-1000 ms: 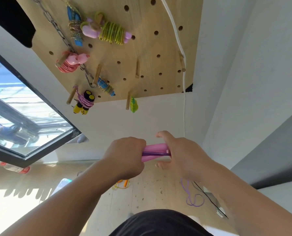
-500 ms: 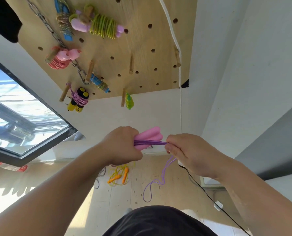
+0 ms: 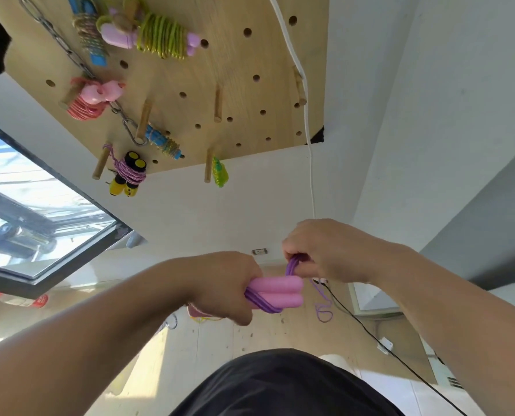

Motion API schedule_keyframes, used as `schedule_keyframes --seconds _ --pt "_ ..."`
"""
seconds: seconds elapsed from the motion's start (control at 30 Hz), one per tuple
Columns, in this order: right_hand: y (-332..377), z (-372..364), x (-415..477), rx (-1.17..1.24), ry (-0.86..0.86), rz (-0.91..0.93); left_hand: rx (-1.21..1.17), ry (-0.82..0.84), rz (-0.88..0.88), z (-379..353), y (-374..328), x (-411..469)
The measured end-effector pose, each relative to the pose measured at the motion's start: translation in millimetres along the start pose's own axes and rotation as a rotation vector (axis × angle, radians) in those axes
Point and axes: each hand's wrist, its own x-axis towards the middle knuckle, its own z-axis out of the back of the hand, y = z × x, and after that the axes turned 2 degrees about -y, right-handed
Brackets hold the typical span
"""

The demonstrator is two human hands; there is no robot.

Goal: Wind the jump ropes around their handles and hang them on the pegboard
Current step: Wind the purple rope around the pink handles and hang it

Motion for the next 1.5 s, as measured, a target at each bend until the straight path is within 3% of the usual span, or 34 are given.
schedule_keyframes --seconds 0.23,0.4,0.53,0.63,0.73,0.8,0.83,0.93,1.17,1.27,1.4,1.5 --pt "13.2 11.9 12.1 -0.121 0.053 -0.042 0.473 -0.077 0.196 -4.7 3.9 26.6" --pt "17.2 4.6 17.8 -0.043 -0.072 -0.163 0.511 -0.252 0.322 4.2 14.4 42.9" --pt "21.0 -9.8 17.2 0.022 -0.317 -0.252 0.336 -0.454 0.401 9.0 26.0 51.0" --pt "25.9 -24.3 10.9 0.101 -0.629 -0.214 0.062 -0.591 0.382 8.1 26.2 53.1" --pt "25.9 -31.4 -0.8 0.601 -0.834 -0.249 -0.261 -0.676 0.331 6.3 23.5 46.1" --pt "24.6 -29.9 -8.1 0.968 -0.859 -0.338 -0.549 -0.695 0.288 6.3 21.8 36.5" --pt "23.7 -30.7 -10.7 1.021 -0.854 -0.375 -0.665 -0.694 0.257 7.5 20.5 30.7" --pt "19.7 -35.7 -16.6 0.931 -0.768 -0.422 -0.872 -0.669 0.174 12.4 13.4 16.0" --pt "7.4 -31.1 -19.5 0.709 -0.695 -0.384 -1.052 -0.576 0.123 6.5 10.7 8.9" --pt "1.1 -39.1 -16.3 0.371 -0.744 -0.255 -1.062 -0.472 0.034 6.2 8.2 3.2" --pt "-5.4 -48.6 -14.6 0.066 -0.677 -0.065 -0.898 -0.271 -0.099 9.9 -0.5 -9.7" --pt "-9.5 -39.4 -9.2 -0.014 -0.463 0.023 -0.524 -0.131 -0.133 13.6 -5.8 -16.5"
